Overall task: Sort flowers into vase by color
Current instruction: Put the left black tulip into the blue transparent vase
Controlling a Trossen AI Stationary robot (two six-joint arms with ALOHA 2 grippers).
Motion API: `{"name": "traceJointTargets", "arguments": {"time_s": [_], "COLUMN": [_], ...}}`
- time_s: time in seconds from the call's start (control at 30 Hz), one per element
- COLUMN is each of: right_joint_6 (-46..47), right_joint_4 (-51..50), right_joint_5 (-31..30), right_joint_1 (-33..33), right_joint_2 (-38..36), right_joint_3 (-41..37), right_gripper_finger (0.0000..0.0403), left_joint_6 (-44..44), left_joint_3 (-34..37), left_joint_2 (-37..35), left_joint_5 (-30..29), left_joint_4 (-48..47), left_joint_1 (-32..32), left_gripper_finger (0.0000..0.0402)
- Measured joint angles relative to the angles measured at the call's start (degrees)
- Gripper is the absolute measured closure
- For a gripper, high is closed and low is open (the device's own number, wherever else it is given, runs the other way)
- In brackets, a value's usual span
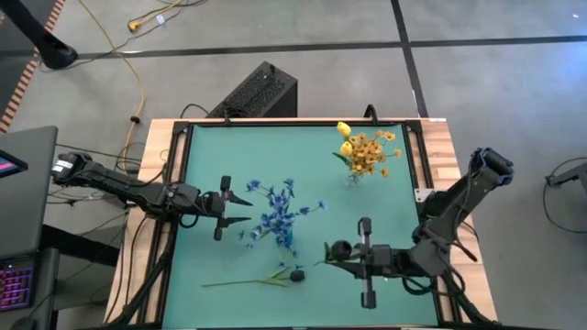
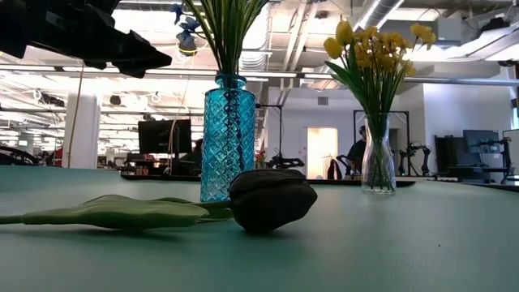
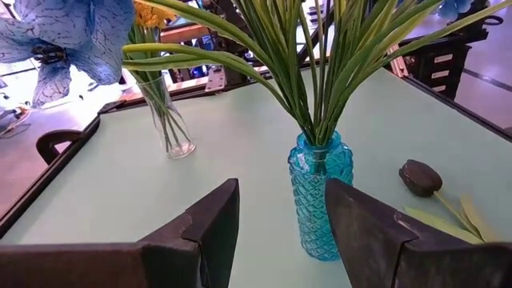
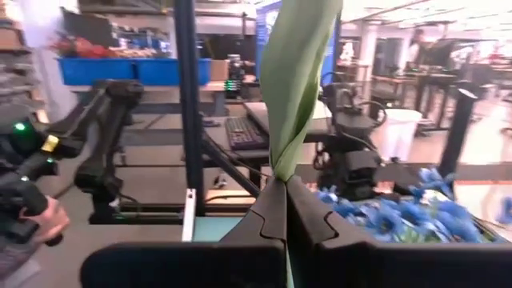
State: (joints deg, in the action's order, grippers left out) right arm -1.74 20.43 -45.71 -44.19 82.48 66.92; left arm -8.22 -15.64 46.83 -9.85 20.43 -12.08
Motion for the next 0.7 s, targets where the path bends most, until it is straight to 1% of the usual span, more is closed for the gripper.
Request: {"name": "traceJointTargets", "arguments": {"time_s": [0.07,0.17,0.23,0.3,0.4,0.6,0.67,0.7], "right_joint_6": [-1.01,-3.16,-4.49,-4.63,-3.10,5.77,6.73,7.15], "right_joint_4": [1.70,5.39,6.15,4.50,-1.18,-14.08,-18.62,-20.19], "right_joint_5": [2.86,8.81,9.83,9.37,7.27,6.39,4.42,2.22], "right_joint_1": [1.07,2.63,3.13,3.13,3.09,2.93,2.70,2.47], "right_joint_2": [1.06,3.02,3.79,3.93,3.38,-0.06,-1.20,-1.70], "right_joint_3": [0.00,0.00,0.00,0.00,0.00,0.00,0.00,-0.06], "right_gripper_finger": [0.0383,0.0383,0.0383,0.0383,0.0383,0.0383,0.0383,0.0383], "left_joint_6": [-0.35,-0.67,-0.70,-0.64,-0.44,0.50,0.72,0.84], "left_joint_3": [0.00,-0.02,-0.03,-0.06,-0.11,-0.07,-0.07,-0.07], "left_joint_2": [0.05,0.46,1.01,1.26,2.04,2.05,2.03,2.05], "left_joint_5": [0.00,0.02,0.01,0.05,0.07,0.61,0.62,0.61], "left_joint_4": [0.00,-0.03,0.22,-0.19,0.47,0.48,0.52,0.48], "left_joint_1": [0.00,0.00,0.00,0.00,0.00,0.00,0.00,0.00], "left_gripper_finger": [0.0227,0.0227,0.0227,0.0227,0.0227,0.0227,0.0227,0.0227]}}
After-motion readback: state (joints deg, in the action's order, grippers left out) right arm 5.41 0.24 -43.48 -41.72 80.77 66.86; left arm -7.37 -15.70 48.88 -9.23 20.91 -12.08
